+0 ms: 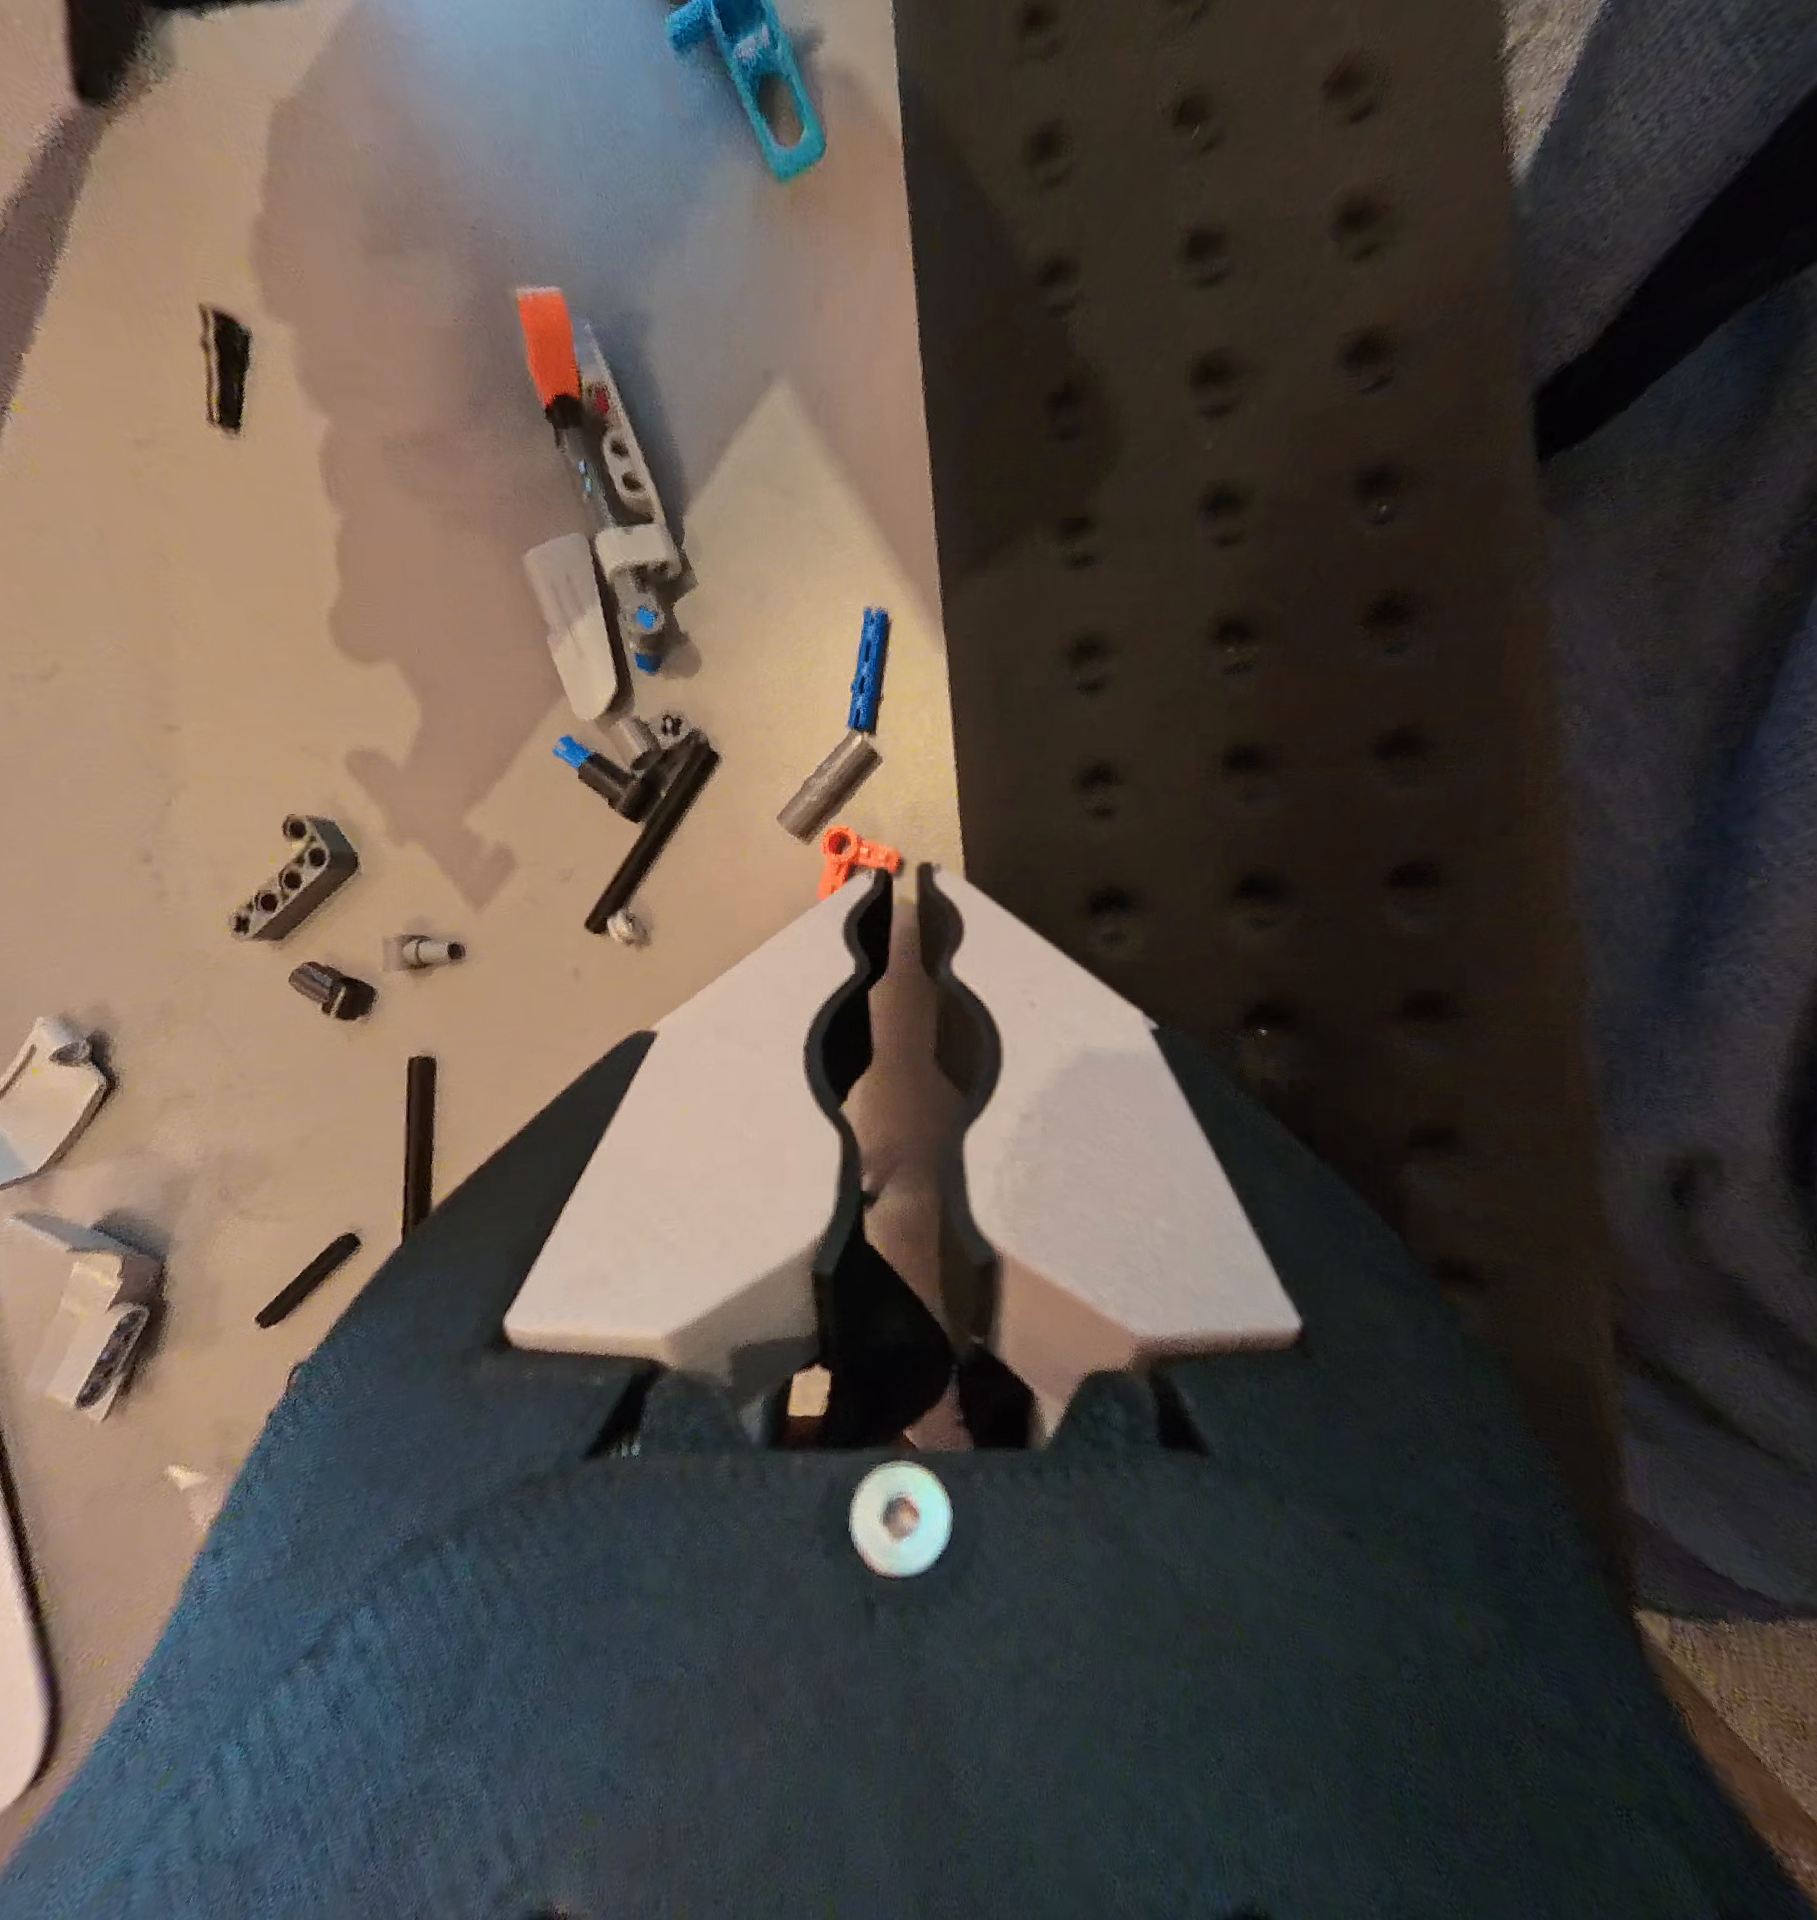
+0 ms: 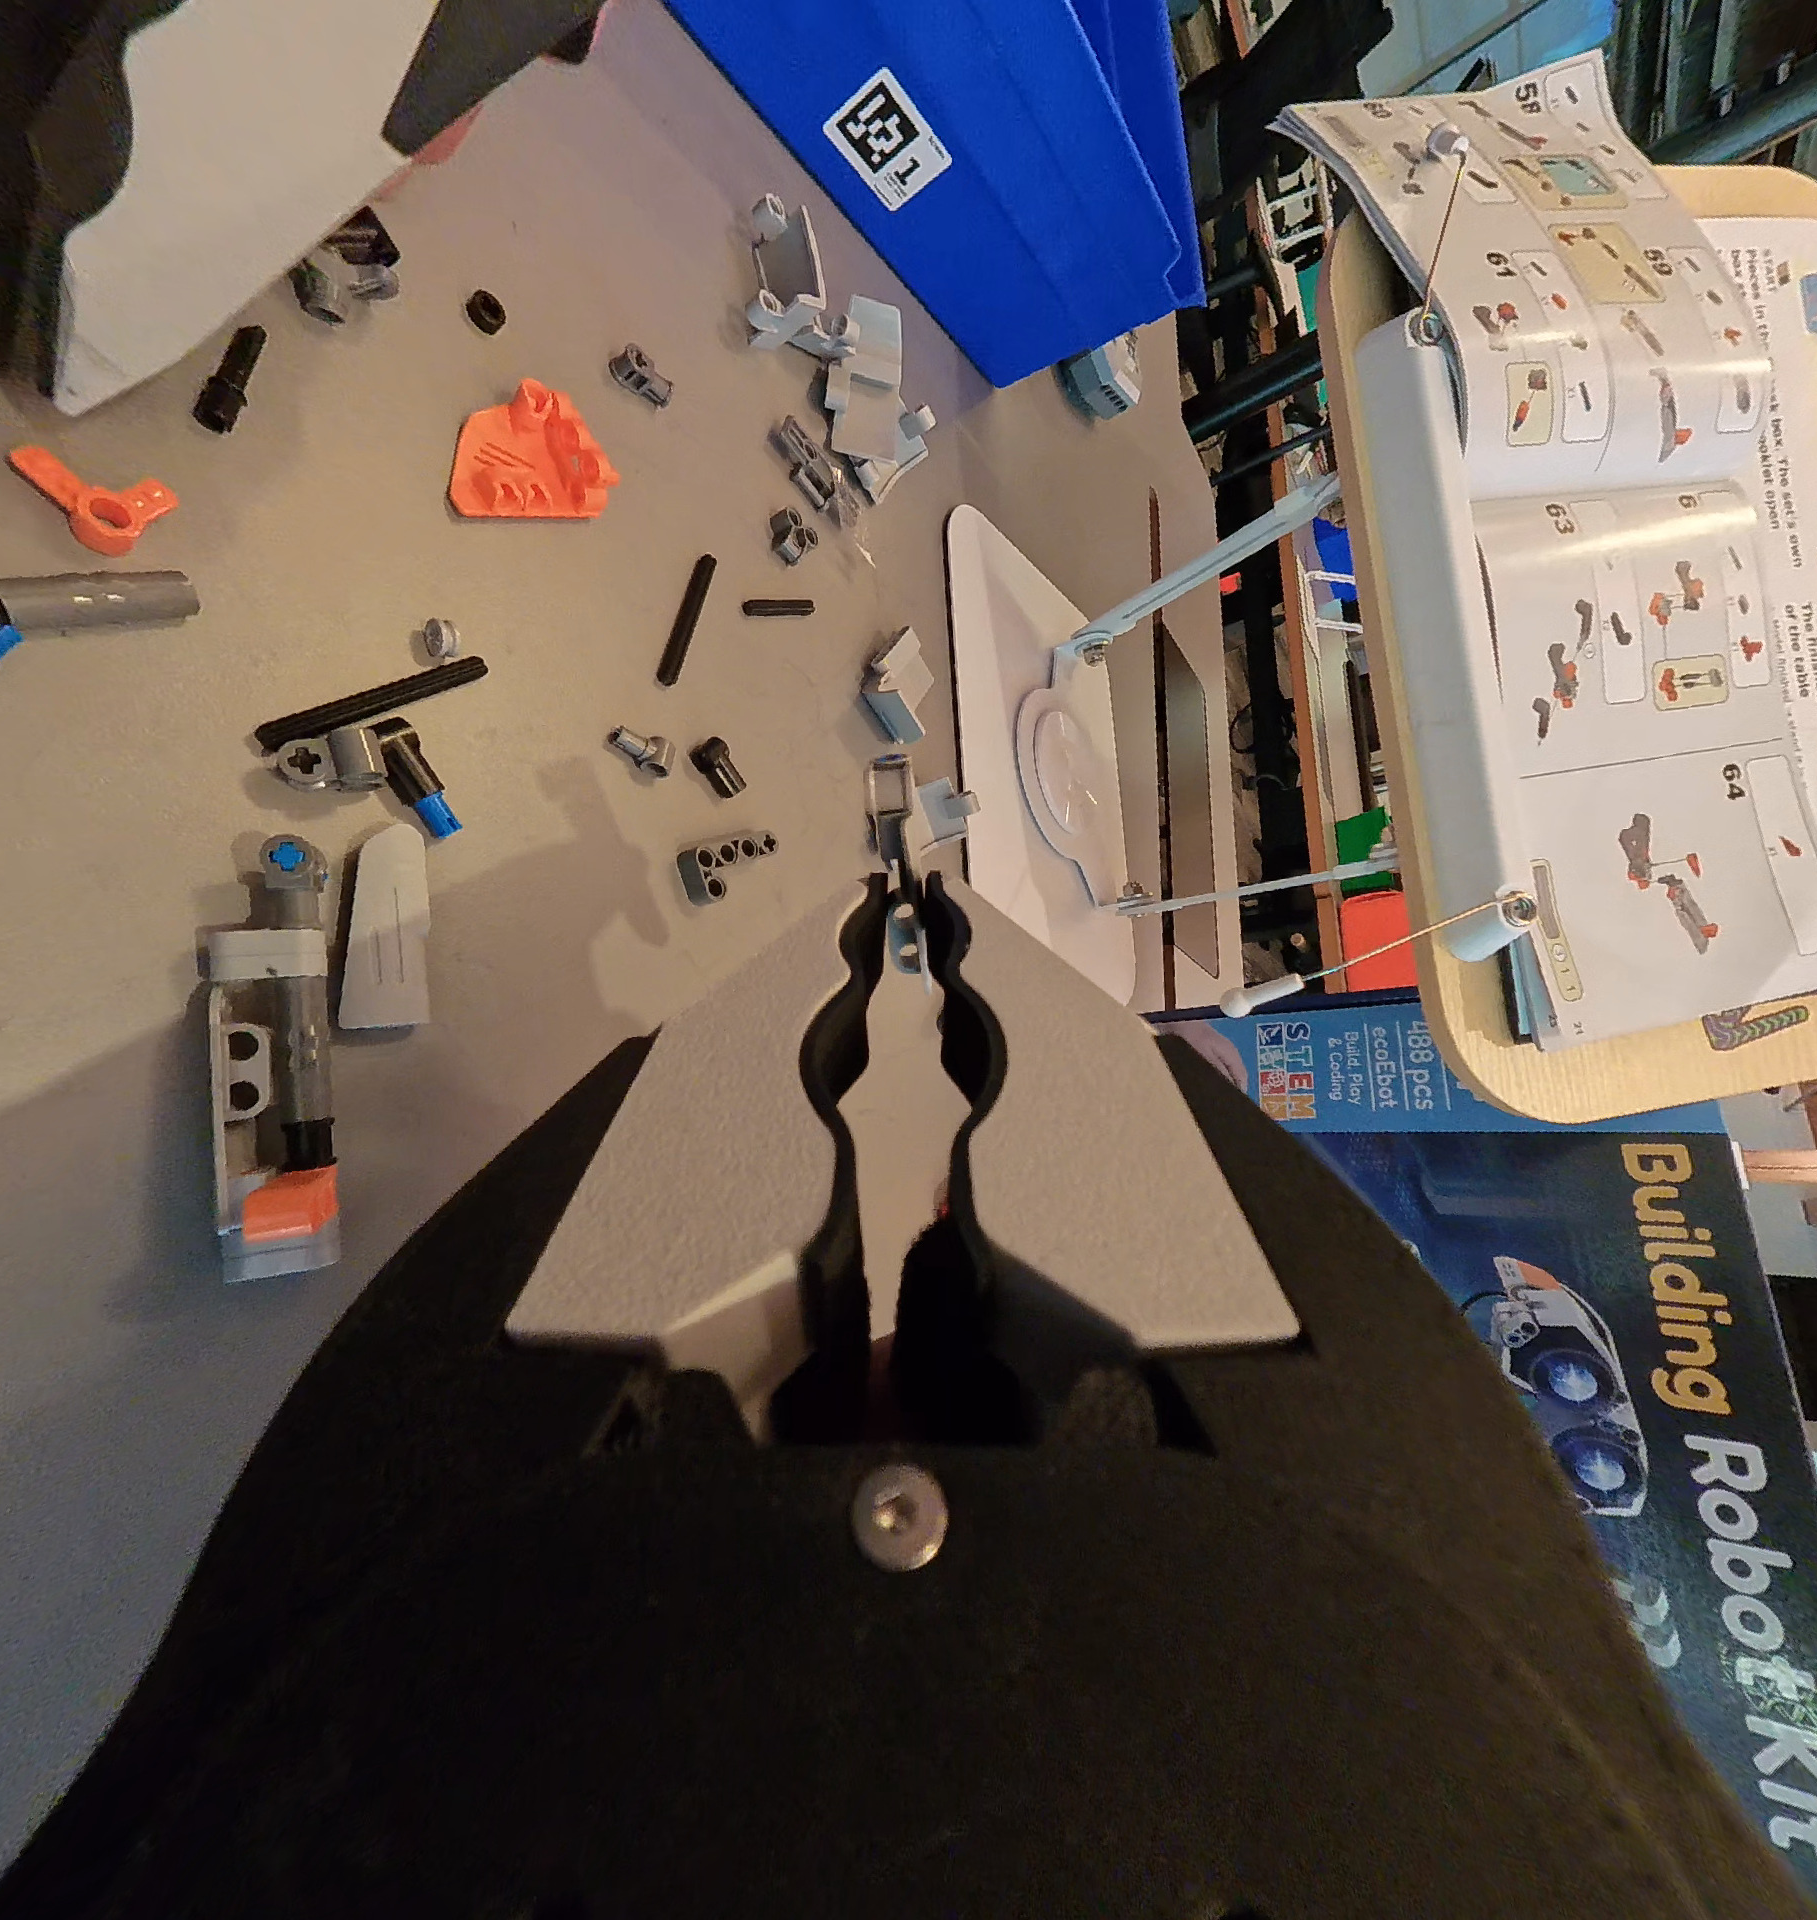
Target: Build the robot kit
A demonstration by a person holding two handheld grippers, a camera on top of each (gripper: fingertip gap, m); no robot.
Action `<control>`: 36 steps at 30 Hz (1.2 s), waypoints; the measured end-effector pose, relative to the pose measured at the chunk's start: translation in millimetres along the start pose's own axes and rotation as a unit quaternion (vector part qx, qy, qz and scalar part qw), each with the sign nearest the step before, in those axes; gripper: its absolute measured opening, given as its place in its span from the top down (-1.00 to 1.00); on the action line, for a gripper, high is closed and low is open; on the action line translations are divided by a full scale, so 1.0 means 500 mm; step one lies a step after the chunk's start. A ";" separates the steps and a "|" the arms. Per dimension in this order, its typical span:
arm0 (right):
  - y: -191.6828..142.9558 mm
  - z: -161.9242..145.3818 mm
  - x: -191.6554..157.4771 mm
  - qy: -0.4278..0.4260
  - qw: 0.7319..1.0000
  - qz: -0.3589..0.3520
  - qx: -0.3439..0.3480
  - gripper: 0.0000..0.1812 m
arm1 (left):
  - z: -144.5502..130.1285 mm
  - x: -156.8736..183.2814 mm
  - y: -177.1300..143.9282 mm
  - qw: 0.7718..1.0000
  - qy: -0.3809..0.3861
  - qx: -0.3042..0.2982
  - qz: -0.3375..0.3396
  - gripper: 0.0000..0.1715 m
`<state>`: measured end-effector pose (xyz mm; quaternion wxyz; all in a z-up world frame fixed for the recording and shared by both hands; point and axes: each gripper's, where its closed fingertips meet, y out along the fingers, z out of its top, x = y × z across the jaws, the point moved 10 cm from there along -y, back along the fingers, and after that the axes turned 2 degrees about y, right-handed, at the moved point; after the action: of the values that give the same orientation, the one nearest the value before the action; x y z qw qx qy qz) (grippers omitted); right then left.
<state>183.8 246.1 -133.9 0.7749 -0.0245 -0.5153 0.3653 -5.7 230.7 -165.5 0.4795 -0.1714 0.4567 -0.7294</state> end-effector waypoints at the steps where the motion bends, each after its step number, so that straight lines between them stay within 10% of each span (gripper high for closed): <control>1: -0.001 0.000 0.001 0.001 1.000 0.000 0.001 0.96 | 0.002 -0.005 -0.006 1.000 0.001 0.016 -0.002 0.90; 36: -0.003 -0.012 0.002 0.008 1.000 -0.001 -0.004 0.95 | 0.029 -0.039 0.050 0.990 -0.033 -0.070 0.119 0.92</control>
<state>189.9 247.6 -135.3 0.7793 -0.0303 -0.5103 0.3624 27.4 237.0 -174.9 0.5648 -0.1727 0.5075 -0.6274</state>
